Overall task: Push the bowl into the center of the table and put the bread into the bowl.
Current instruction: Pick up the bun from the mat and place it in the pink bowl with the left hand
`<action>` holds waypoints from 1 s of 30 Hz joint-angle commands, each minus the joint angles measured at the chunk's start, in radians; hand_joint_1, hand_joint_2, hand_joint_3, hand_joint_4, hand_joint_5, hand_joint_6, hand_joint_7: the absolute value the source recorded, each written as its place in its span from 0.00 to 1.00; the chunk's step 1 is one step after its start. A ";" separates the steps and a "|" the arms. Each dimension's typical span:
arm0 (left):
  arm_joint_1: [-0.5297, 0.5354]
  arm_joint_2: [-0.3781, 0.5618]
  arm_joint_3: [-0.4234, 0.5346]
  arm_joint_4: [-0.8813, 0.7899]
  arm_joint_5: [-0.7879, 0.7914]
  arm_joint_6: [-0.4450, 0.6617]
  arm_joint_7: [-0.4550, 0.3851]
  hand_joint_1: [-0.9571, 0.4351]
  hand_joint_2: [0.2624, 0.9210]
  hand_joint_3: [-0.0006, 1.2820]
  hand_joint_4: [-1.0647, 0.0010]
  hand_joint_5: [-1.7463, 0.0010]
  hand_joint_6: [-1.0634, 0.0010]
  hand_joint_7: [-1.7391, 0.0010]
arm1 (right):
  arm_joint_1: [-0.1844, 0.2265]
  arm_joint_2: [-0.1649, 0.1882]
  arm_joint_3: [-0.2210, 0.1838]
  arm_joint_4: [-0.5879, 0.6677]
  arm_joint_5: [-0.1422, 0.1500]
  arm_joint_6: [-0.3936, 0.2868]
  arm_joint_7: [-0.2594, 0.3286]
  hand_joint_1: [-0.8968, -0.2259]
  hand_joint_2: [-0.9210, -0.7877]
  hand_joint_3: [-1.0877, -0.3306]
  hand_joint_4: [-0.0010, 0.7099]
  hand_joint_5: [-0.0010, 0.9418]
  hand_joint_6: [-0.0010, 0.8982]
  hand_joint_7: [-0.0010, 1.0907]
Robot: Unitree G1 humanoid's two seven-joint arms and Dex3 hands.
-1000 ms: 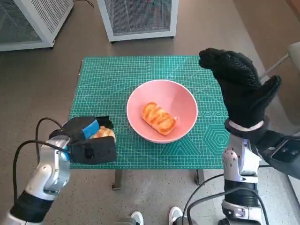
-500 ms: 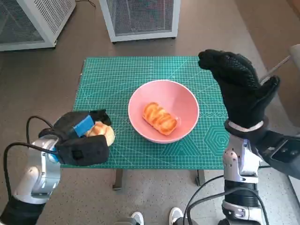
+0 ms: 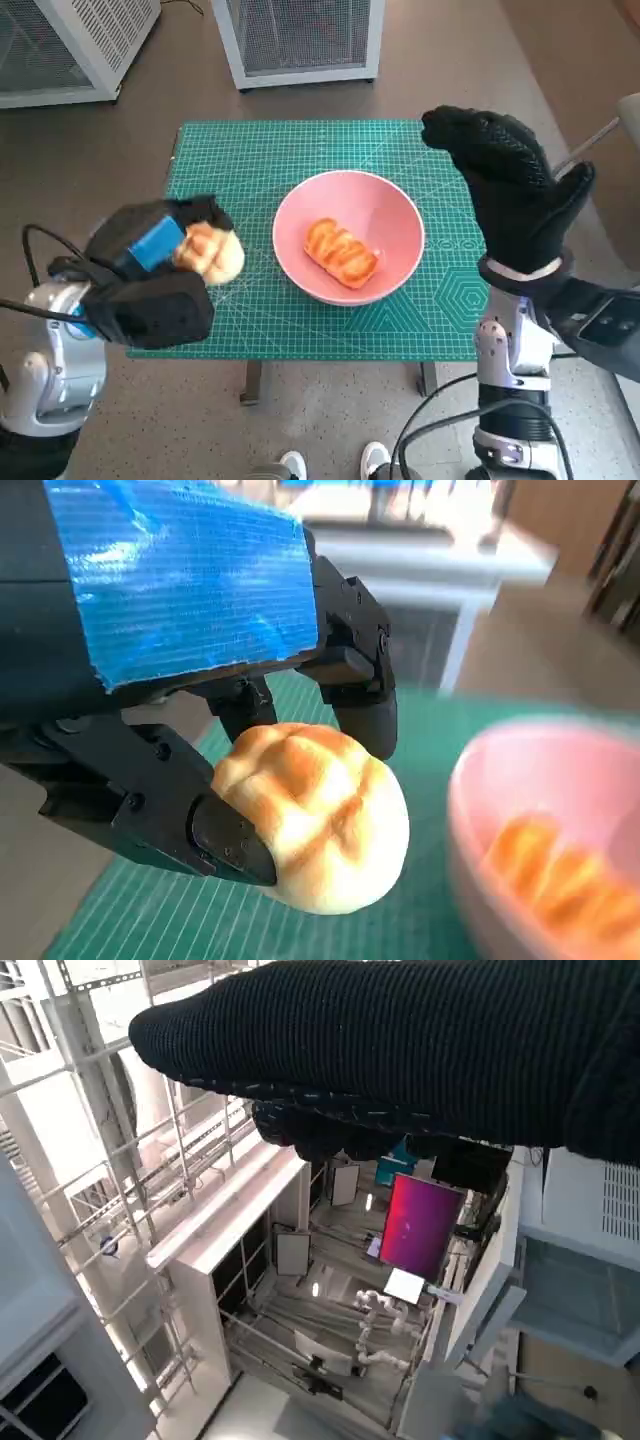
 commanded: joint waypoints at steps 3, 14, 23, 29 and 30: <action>-0.090 -0.052 -0.022 -0.048 0.015 0.014 0.028 0.69 0.94 0.02 0.20 0.42 0.32 0.39 | 0.014 -0.001 0.000 0.023 -0.010 -0.009 0.005 0.58 0.00 0.93 0.38 0.00 0.16 0.43; -0.254 -0.158 -0.149 0.043 0.067 -0.089 0.100 0.69 0.94 0.01 0.18 0.42 0.31 0.42 | 0.024 -0.001 0.002 0.014 -0.006 -0.002 0.004 0.58 0.00 0.93 0.38 0.00 0.15 0.44; -0.322 -0.239 -0.219 0.197 0.084 -0.212 0.193 0.69 0.94 0.01 0.17 0.43 0.32 0.41 | 0.045 -0.006 0.002 -0.012 -0.005 -0.001 0.003 0.57 0.00 0.94 0.38 0.00 0.15 0.45; -0.355 -0.290 -0.255 0.319 0.086 -0.274 0.238 0.69 0.95 0.01 0.18 0.43 0.34 0.40 | 0.050 -0.011 -0.002 -0.014 -0.002 -0.006 0.006 0.57 0.00 0.93 0.38 0.00 0.14 0.44; -0.360 -0.300 -0.262 0.339 0.086 -0.276 0.241 0.69 0.95 0.01 0.19 0.42 0.35 0.39 | 0.050 -0.012 -0.003 -0.014 -0.002 -0.008 0.007 0.57 0.00 0.93 0.38 0.00 0.14 0.44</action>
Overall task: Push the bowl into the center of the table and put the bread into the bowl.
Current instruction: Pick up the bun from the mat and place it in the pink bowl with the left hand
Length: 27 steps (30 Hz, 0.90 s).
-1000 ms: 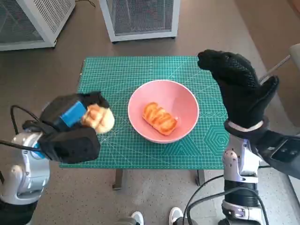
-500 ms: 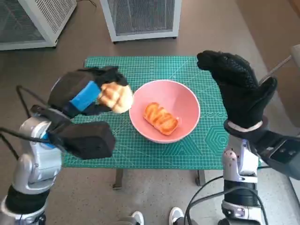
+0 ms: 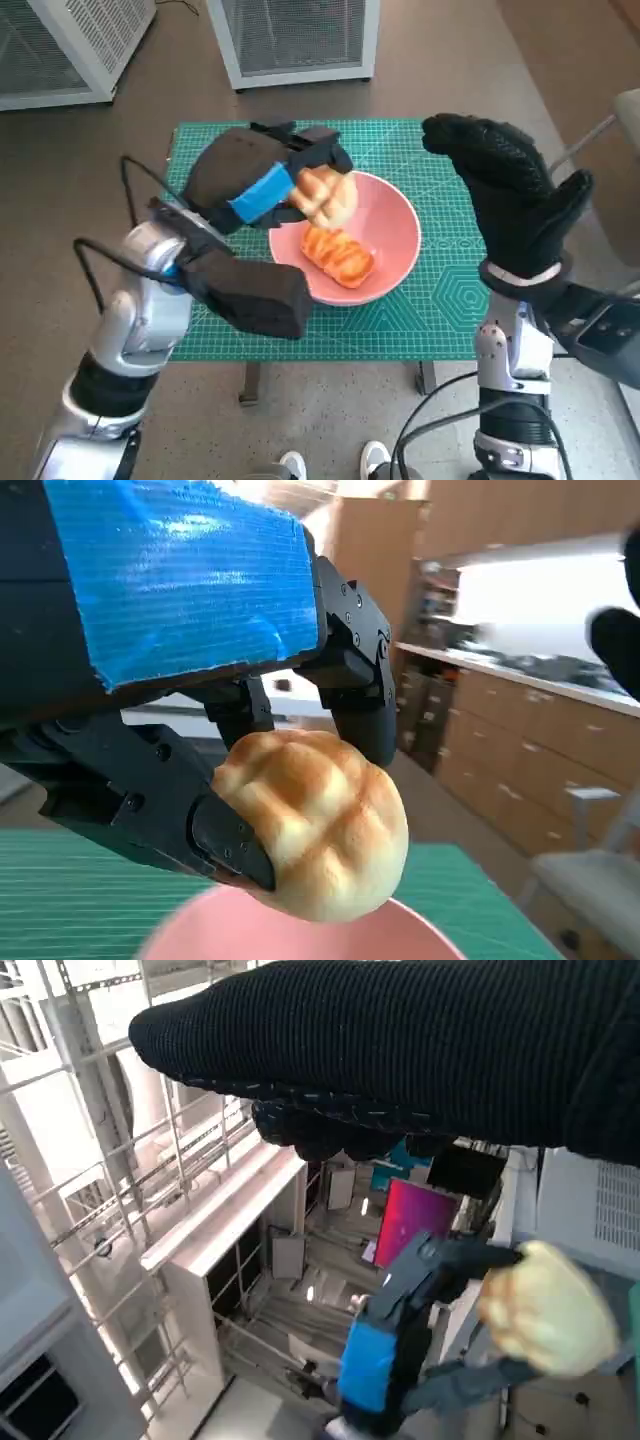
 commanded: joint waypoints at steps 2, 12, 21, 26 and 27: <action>-0.031 -0.043 -0.031 0.101 0.010 -0.028 0.029 0.69 0.96 0.02 0.20 0.42 0.35 0.38 | 0.021 -0.007 -0.005 0.002 0.001 -0.002 0.005 0.57 0.00 0.92 0.38 0.00 0.14 0.44; -0.037 -0.079 -0.054 0.208 0.009 -0.017 0.019 0.69 0.98 0.02 0.24 0.38 0.38 0.37 | 0.022 -0.007 -0.006 0.009 -0.018 -0.025 -0.007 0.57 0.00 0.91 0.38 0.00 0.14 0.45; -0.030 -0.097 -0.053 0.194 -0.025 0.107 -0.107 0.76 0.98 0.14 0.56 0.32 0.60 0.50 | 0.019 -0.009 -0.007 0.013 -0.023 -0.037 -0.013 0.58 0.00 0.92 0.38 0.00 0.14 0.45; -0.017 -0.083 -0.048 0.145 -0.025 0.142 -0.152 0.49 0.99 0.06 0.70 0.89 0.70 0.80 | 0.013 -0.007 -0.005 0.014 -0.020 -0.036 -0.016 0.59 0.00 0.91 0.38 0.00 0.12 0.44; -0.015 -0.081 -0.046 0.140 -0.027 0.144 -0.156 0.45 0.99 0.05 0.71 0.93 0.71 0.83 | 0.012 -0.006 -0.005 0.014 -0.019 -0.035 -0.016 0.59 0.00 0.91 0.38 0.00 0.12 0.44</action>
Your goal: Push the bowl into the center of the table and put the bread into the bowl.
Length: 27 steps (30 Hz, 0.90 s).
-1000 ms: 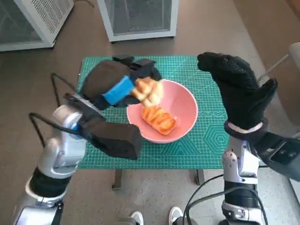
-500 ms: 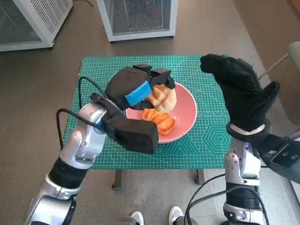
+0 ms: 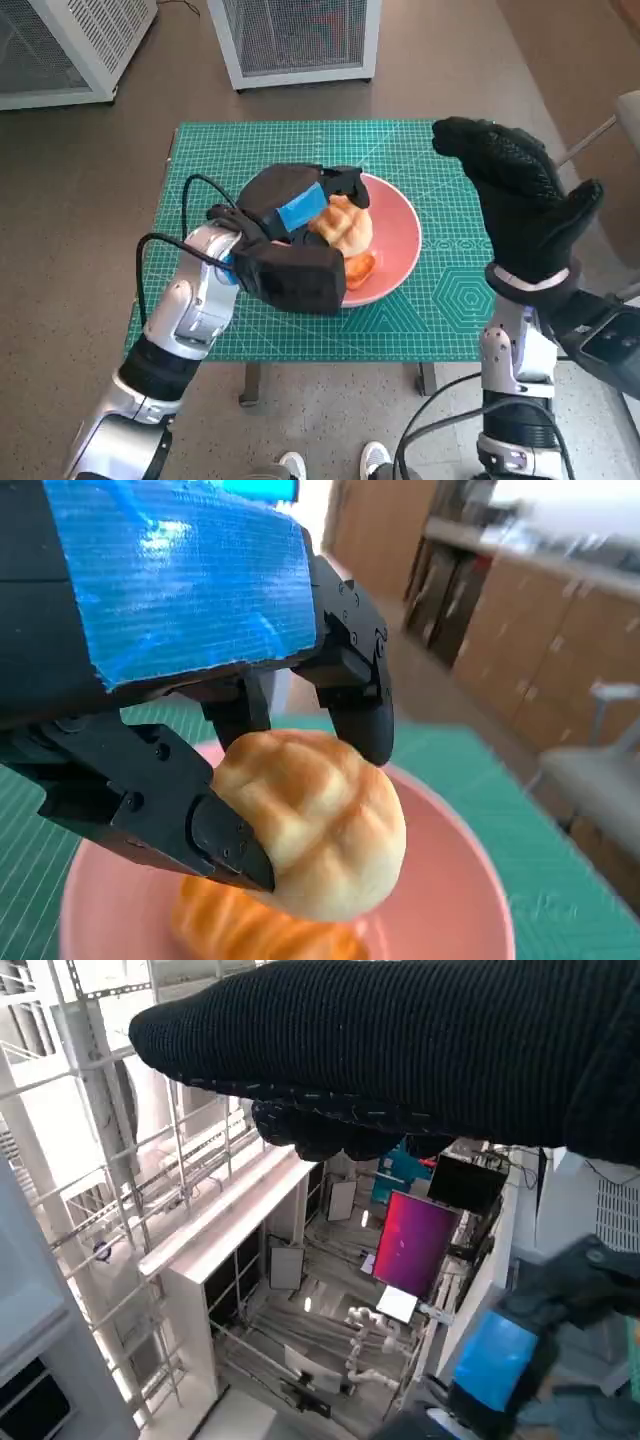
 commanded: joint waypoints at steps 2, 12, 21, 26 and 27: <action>0.005 0.015 0.015 -0.061 -0.019 0.020 -0.031 0.40 1.00 0.05 0.73 0.96 0.72 0.85 | 0.009 0.002 0.002 0.012 -0.013 0.003 -0.011 0.59 0.00 0.91 0.38 0.00 0.12 0.44; 0.059 0.014 0.106 -0.106 -0.123 -0.048 0.032 0.36 1.00 0.04 0.85 1.00 0.77 0.91 | 0.000 0.003 0.014 -0.004 -0.026 0.012 -0.036 0.61 0.00 0.90 0.38 0.00 0.10 0.43; 0.119 0.015 0.136 -0.184 -0.148 -0.121 0.103 0.34 1.00 0.05 0.88 1.00 0.79 0.93 | -0.003 -0.006 0.017 -0.017 -0.064 0.013 -0.077 0.61 0.00 0.88 0.37 0.00 0.10 0.44; 0.135 0.024 0.172 -0.233 -0.199 -0.119 0.087 0.31 1.00 0.08 0.89 1.00 0.80 0.93 | -0.004 -0.013 0.017 -0.026 -0.084 0.013 -0.095 0.62 0.00 0.86 0.37 0.00 0.09 0.44; 0.137 0.025 0.180 -0.241 -0.208 -0.118 0.085 0.31 1.00 0.08 0.89 1.00 0.80 0.94 | -0.004 -0.014 0.017 -0.027 -0.087 0.013 -0.097 0.62 0.00 0.86 0.37 0.00 0.09 0.44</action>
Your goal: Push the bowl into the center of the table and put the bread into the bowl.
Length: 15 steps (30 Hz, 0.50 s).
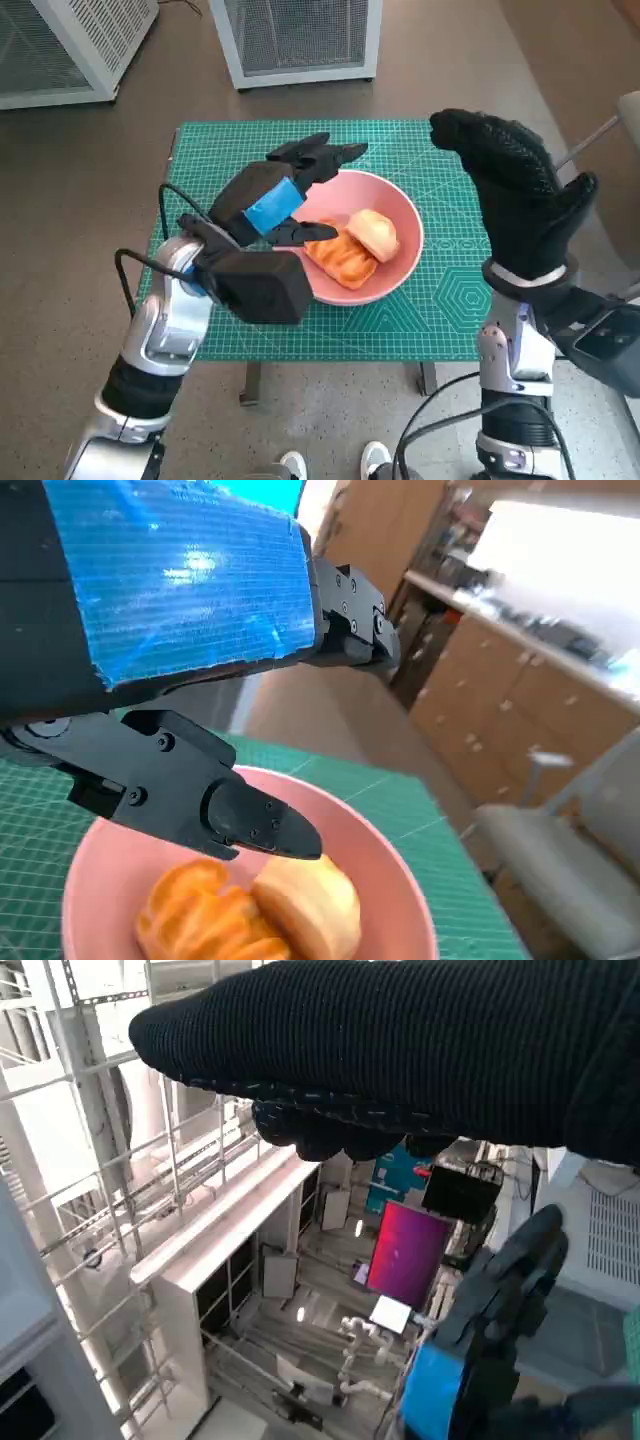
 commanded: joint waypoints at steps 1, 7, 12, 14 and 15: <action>0.015 0.010 0.053 -0.061 -0.064 -0.010 -0.006 0.30 1.00 0.09 0.90 1.00 0.80 0.94 | 0.003 -0.012 0.000 -0.010 -0.021 0.011 -0.020 0.62 0.00 0.85 0.37 0.00 0.09 0.44; 0.028 -0.014 0.144 -0.071 -0.223 -0.087 0.003 0.28 1.00 0.14 0.91 1.00 0.80 0.94 | -0.002 -0.021 0.000 -0.017 -0.039 0.007 -0.041 0.63 0.00 0.84 0.37 0.00 0.09 0.44; 0.027 -0.025 0.170 -0.050 -0.294 -0.137 0.008 0.26 1.00 0.18 0.91 1.00 0.80 0.94 | -0.004 -0.022 0.001 -0.019 -0.046 0.007 -0.051 0.62 0.00 0.83 0.36 0.00 0.09 0.44; 0.027 -0.023 0.170 -0.046 -0.299 -0.144 0.008 0.26 1.00 0.19 0.91 1.00 0.80 0.94 | -0.003 -0.023 0.002 -0.020 -0.047 0.007 -0.052 0.62 0.00 0.83 0.36 0.00 0.09 0.44; 0.027 -0.022 0.170 -0.045 -0.300 -0.147 0.009 0.26 1.00 0.19 0.91 1.00 0.80 0.94 | -0.003 -0.022 0.002 -0.020 -0.048 0.007 -0.052 0.62 0.00 0.83 0.36 0.00 0.09 0.44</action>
